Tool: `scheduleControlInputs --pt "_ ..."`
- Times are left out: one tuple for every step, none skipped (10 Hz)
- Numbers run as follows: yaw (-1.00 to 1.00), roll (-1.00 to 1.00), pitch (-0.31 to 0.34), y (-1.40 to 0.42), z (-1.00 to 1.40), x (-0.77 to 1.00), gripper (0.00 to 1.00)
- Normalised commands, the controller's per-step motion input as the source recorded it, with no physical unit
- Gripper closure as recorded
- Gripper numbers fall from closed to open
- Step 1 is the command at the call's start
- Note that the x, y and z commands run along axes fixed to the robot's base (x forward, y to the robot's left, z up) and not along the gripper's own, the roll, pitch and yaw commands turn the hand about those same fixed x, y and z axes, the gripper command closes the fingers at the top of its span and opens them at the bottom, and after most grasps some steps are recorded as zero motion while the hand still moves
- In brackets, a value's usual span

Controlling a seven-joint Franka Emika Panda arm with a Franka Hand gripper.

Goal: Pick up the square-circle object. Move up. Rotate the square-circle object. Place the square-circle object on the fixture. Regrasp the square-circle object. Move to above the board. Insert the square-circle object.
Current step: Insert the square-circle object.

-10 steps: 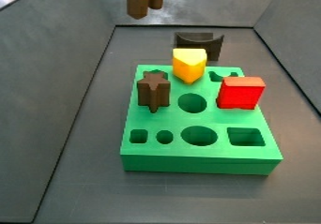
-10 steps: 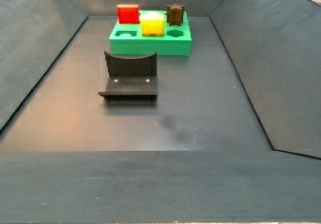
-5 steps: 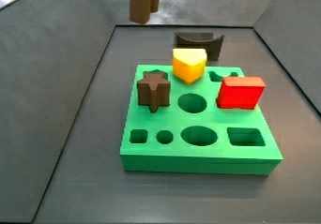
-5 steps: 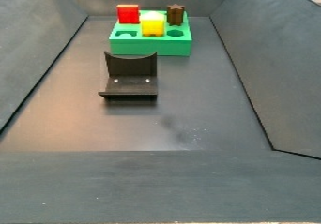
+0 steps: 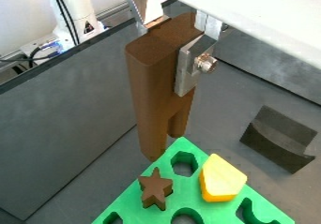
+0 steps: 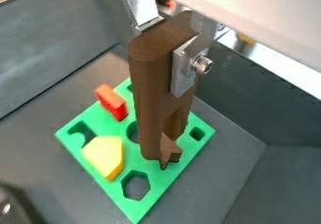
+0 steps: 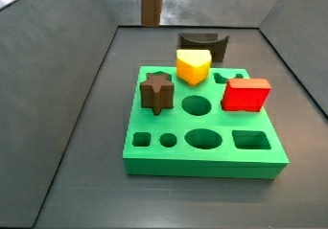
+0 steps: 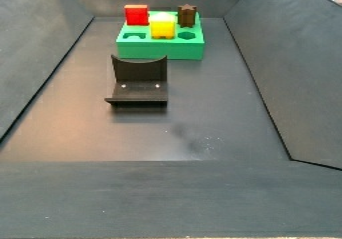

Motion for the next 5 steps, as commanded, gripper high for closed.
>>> scheduleControlInputs --pt "-1.0 0.0 -0.03 0.0 -0.24 0.0 1.0" --pt "-1.0 -0.01 0.0 0.0 -0.19 0.0 1.0" --pt "-0.94 -0.02 0.0 0.0 -0.12 0.13 1.0" --pt "-0.92 -0.01 0.0 0.0 -0.09 0.16 1.0" --pt "-1.0 0.0 0.0 -0.05 -0.14 0.0 1.0"
